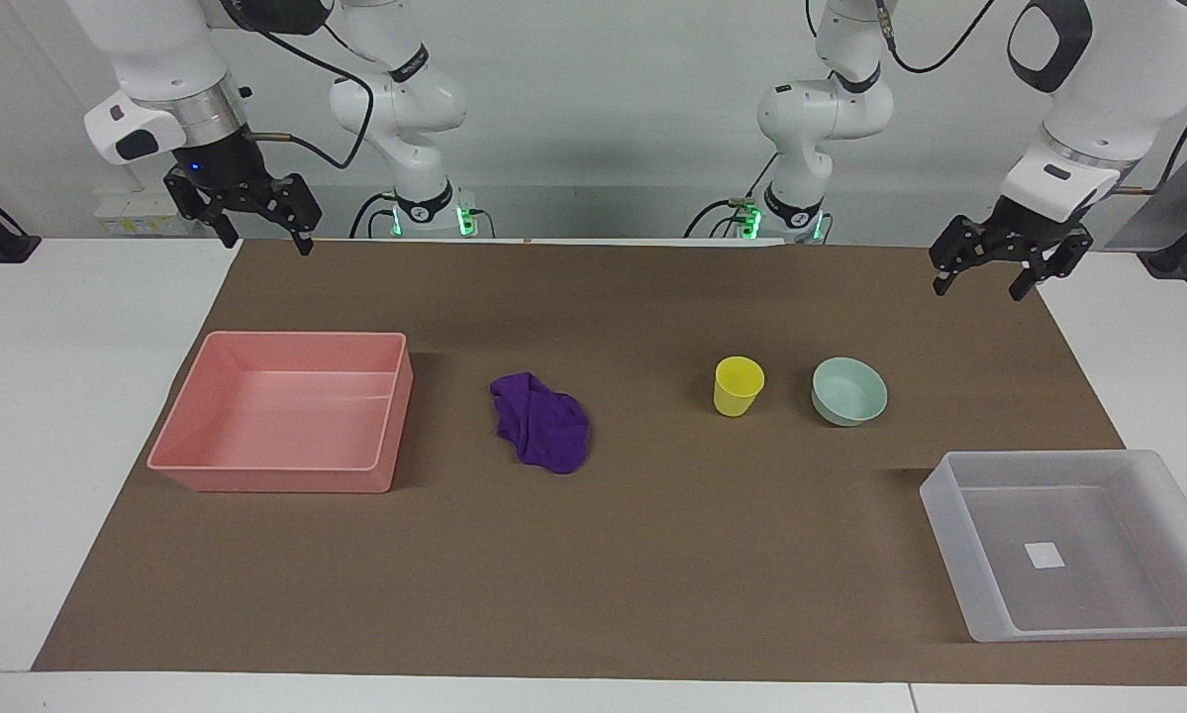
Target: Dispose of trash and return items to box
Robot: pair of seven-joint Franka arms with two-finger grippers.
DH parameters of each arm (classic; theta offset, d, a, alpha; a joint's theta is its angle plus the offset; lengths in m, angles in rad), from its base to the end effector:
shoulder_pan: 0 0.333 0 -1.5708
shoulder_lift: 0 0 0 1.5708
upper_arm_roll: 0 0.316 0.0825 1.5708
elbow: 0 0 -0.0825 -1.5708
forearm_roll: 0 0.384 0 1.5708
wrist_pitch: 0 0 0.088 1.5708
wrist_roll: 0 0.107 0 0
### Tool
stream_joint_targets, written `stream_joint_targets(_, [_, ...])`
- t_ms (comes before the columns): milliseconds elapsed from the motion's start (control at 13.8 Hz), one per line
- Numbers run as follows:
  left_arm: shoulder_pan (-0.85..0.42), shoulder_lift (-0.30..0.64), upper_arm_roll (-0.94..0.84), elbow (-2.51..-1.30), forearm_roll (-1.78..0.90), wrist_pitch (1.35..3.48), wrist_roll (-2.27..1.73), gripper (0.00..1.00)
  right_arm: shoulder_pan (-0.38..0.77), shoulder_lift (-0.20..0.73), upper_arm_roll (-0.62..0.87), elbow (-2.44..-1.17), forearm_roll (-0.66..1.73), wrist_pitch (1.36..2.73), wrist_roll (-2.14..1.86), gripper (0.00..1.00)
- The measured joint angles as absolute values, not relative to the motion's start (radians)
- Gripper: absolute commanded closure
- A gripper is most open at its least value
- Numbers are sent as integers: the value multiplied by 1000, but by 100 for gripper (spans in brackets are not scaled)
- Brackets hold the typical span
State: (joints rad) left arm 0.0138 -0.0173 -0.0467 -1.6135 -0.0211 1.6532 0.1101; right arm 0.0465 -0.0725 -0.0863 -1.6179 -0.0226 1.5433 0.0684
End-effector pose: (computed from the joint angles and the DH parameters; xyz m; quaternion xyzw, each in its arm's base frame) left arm 0.5566 -0.0206 0.6213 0.9970 -0.0708 0.0289 0.0090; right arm 0.5284 -0.0253 0.6391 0.9985 -0.0543 -0.0011 0.0082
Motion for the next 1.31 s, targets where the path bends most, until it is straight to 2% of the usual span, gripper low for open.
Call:
stream_joint_targets(800, [14, -18, -47, -1622, -21, 1662, 109, 0, 46, -85, -86, -1646, -23, 1556, 53, 0])
stream_joint_targets(1309, [14, -52, -48, -1820, -21, 1871, 109, 0, 51, -77, -76, -1687, -22, 1632, 9, 0])
